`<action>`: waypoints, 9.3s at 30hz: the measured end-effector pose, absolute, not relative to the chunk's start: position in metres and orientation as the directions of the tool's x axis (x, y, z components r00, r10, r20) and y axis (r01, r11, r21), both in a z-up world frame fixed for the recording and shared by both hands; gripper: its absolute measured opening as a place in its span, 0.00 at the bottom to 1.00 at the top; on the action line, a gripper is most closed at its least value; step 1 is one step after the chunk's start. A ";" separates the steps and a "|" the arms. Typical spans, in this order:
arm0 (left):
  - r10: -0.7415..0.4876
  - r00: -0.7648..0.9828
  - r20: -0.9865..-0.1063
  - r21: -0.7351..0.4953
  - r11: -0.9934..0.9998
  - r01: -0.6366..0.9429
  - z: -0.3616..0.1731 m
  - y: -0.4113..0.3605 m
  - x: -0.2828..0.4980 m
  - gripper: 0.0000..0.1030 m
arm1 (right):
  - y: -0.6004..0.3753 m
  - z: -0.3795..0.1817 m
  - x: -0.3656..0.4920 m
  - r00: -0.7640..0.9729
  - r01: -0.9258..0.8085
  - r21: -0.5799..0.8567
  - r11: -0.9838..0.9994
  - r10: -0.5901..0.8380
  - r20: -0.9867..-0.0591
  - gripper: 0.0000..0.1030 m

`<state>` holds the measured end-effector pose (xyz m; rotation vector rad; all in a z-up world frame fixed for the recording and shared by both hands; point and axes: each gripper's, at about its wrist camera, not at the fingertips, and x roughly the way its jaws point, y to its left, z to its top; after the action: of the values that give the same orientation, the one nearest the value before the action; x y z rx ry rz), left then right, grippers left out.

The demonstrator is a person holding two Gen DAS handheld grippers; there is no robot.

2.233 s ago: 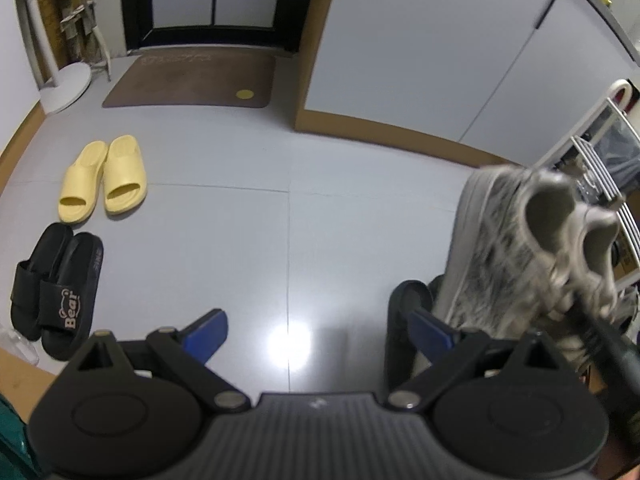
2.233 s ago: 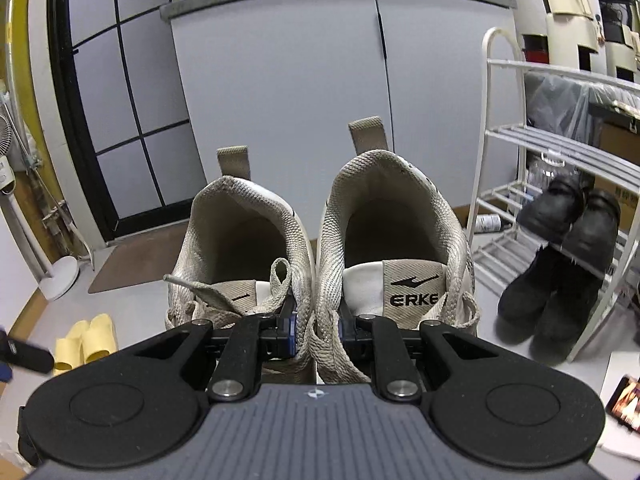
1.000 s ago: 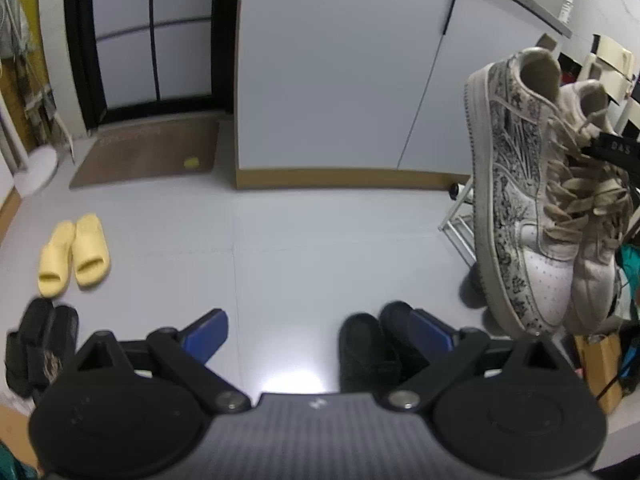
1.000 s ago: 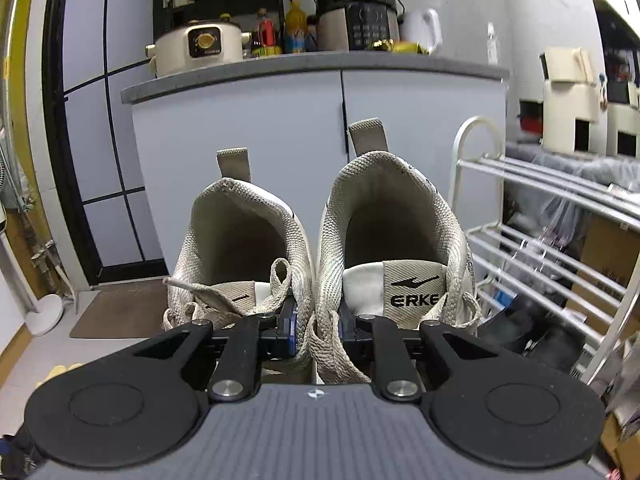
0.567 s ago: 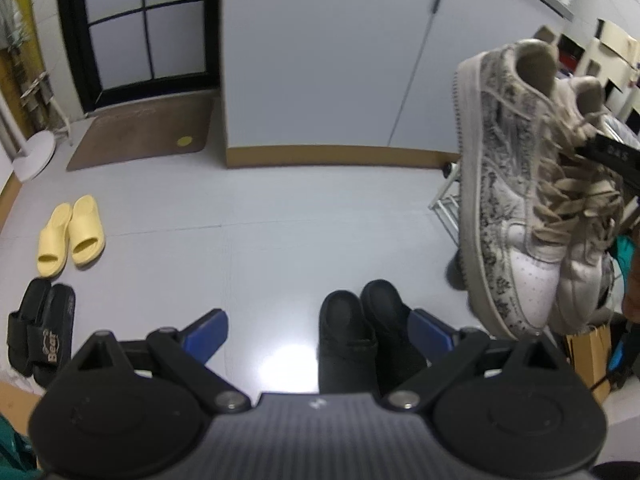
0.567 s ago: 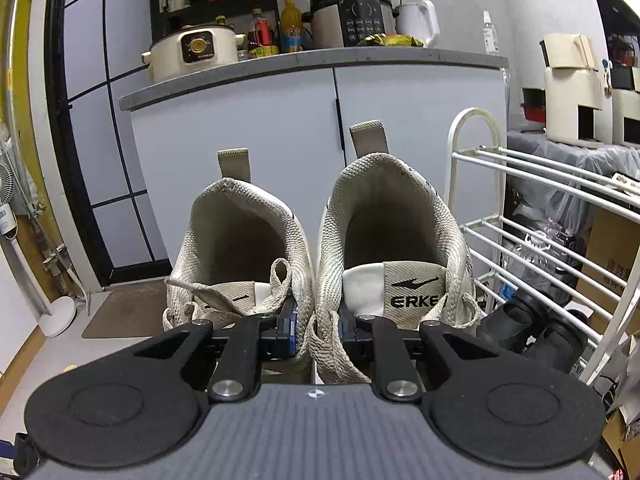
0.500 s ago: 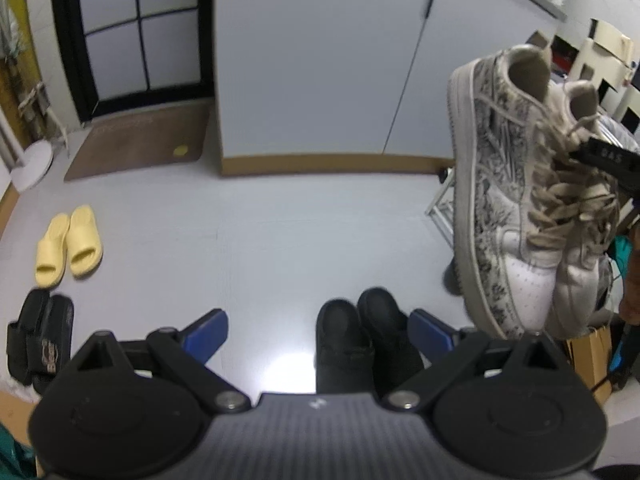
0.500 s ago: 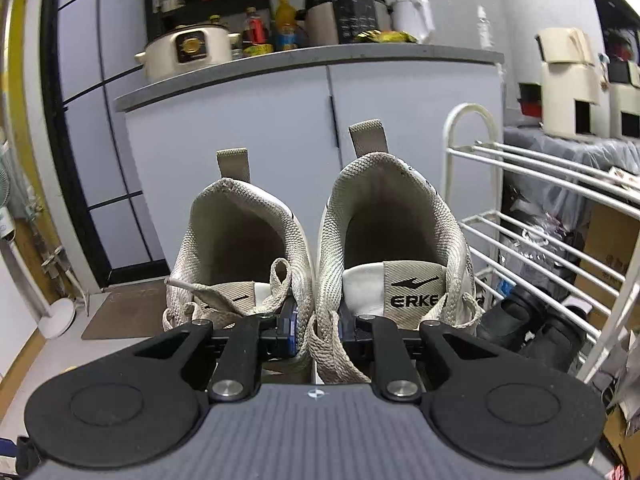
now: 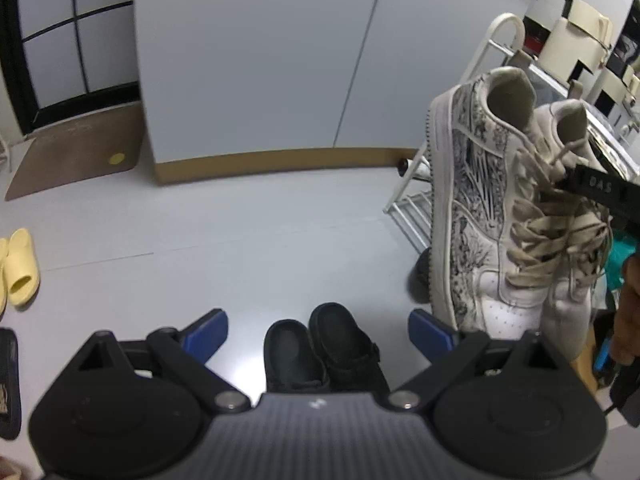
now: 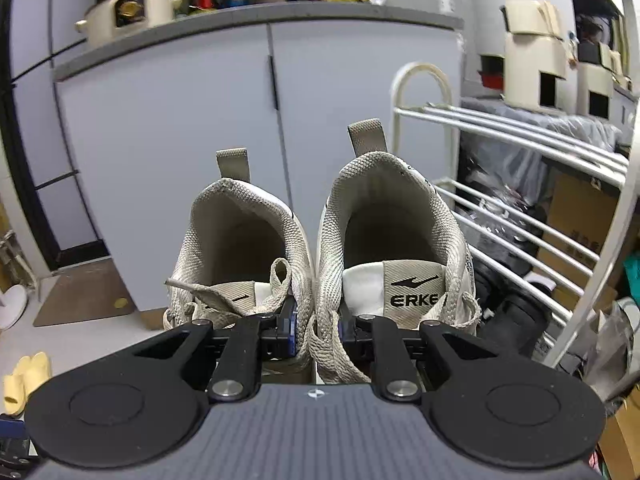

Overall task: Organize scattered shoes
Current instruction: 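Carry the white sneakers with the right tool toward the wire rack, then push the white sneakers into the rack's upper shelf with the right tool, then open the right tool and release the white sneakers on the shelf, then withdraw the right tool from the rack back toward the black clogs, then lower the open right tool over the heels of the black strapped clogs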

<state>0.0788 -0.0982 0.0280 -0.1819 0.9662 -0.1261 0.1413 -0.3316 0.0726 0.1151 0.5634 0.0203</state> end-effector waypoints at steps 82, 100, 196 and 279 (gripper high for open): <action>-0.320 0.527 -0.788 -0.404 0.913 -0.050 0.010 -0.041 0.096 0.95 | -0.555 0.035 0.371 0.640 0.746 0.249 0.617 -0.563 -0.522 0.53; -0.318 0.512 -0.798 -0.398 0.916 -0.051 0.008 -0.047 0.094 0.95 | -0.536 0.025 0.381 0.639 0.725 0.127 0.677 -0.594 -0.489 0.64; -0.391 0.571 -0.722 -0.418 0.904 0.090 0.058 -0.053 0.039 0.95 | -0.393 0.174 0.182 0.764 0.418 -0.031 0.908 -0.370 -0.528 0.95; -0.254 0.541 -0.802 -0.251 0.965 0.081 0.037 -0.080 0.022 0.96 | -0.276 0.075 0.091 0.637 -0.102 0.092 0.991 0.136 -0.759 0.94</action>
<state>0.0216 -0.0804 0.0372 -0.1920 0.9811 -0.2006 0.0908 -0.2759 0.0746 0.0422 0.8697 0.1357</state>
